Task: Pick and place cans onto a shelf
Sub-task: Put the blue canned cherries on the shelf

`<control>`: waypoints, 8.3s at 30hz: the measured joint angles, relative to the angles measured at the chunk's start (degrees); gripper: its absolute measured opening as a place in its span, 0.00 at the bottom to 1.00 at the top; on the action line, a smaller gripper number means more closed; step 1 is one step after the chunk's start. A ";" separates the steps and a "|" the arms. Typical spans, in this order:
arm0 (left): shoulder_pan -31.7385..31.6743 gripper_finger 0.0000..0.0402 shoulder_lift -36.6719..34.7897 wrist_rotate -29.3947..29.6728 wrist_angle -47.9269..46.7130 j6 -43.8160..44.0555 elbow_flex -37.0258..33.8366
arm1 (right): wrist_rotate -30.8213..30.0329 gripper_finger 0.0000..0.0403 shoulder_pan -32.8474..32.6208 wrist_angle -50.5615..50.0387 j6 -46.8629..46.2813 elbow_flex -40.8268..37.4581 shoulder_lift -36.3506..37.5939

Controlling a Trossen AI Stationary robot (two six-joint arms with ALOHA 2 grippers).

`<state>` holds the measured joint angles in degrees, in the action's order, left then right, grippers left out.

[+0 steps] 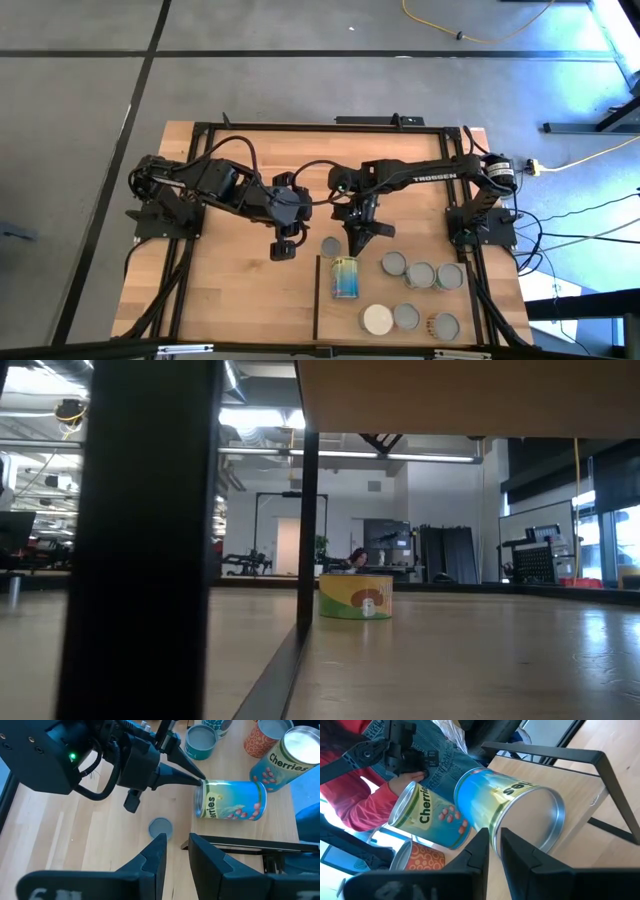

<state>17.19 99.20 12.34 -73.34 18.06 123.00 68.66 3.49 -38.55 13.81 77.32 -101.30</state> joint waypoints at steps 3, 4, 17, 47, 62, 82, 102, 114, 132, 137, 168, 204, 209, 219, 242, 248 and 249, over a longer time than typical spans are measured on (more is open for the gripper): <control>0.00 0.18 0.00 0.00 0.00 -0.01 0.00 | 0.07 0.13 0.00 0.26 -0.01 0.00 0.00; 0.00 0.18 0.00 0.00 0.00 0.00 0.00 | 0.08 0.13 0.00 0.39 0.00 0.00 0.00; 0.00 0.18 0.00 0.00 -0.02 -0.02 0.00 | 0.15 0.13 -0.28 1.53 -0.03 0.00 0.00; 9.67 0.18 7.97 -11.84 7.37 -3.67 -0.04 | -3.25 0.13 -0.74 1.68 -1.33 0.02 0.00; 13.40 0.18 14.97 -11.39 13.79 -5.16 -0.04 | -3.05 0.13 -2.80 2.86 -1.31 0.04 -0.04; 12.81 0.18 16.31 -13.35 20.06 -9.68 -5.86 | -4.57 0.13 -2.99 3.20 -1.54 0.04 -0.03; 9.96 0.18 16.24 -20.52 30.38 -18.44 -9.96 | -4.59 0.13 -2.99 3.11 -1.76 0.04 -0.03; 7.84 0.18 16.24 -25.34 34.47 -24.26 -12.31 | -4.61 0.13 -2.99 3.11 -3.27 0.04 -0.02; 6.60 0.18 16.24 -24.01 33.87 -24.24 -14.84 | -4.31 0.13 -2.99 3.11 -3.71 0.04 -0.02; 6.64 0.18 16.24 -22.29 33.33 -24.22 -14.84 | -3.47 0.13 -3.33 3.09 -4.56 0.04 -0.02; 6.49 0.18 16.24 -18.64 32.72 -21.33 -14.84 | -7.41 0.01 -7.10 5.56 -1.30 0.11 0.13; 6.49 0.18 9.49 -9.48 20.79 -16.55 -14.80 | -16.09 0.00 -5.38 2.45 1.72 3.76 -0.17; 6.40 0.18 9.46 -9.46 20.84 -16.52 -14.80 | -16.86 0.00 -5.40 1.86 1.64 4.62 -0.17; 6.79 0.18 9.46 -9.00 19.73 -15.10 -14.80 | -16.61 0.01 -5.40 -1.14 1.71 7.15 -0.04; 8.52 0.18 9.38 -18.76 28.98 -9.84 -14.82 | -20.19 0.05 -5.40 0.27 2.96 7.13 -0.02; 8.84 0.18 9.38 -17.94 29.52 -7.91 -14.82 | -20.35 0.02 -5.84 0.20 5.80 7.13 0.00; 8.90 0.18 9.38 -17.86 30.12 -7.91 -14.82 | -20.61 0.03 -5.86 0.20 5.64 7.13 0.00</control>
<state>26.09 108.57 -5.52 -43.22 10.15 108.18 48.06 -2.37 -38.35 19.45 84.44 -101.30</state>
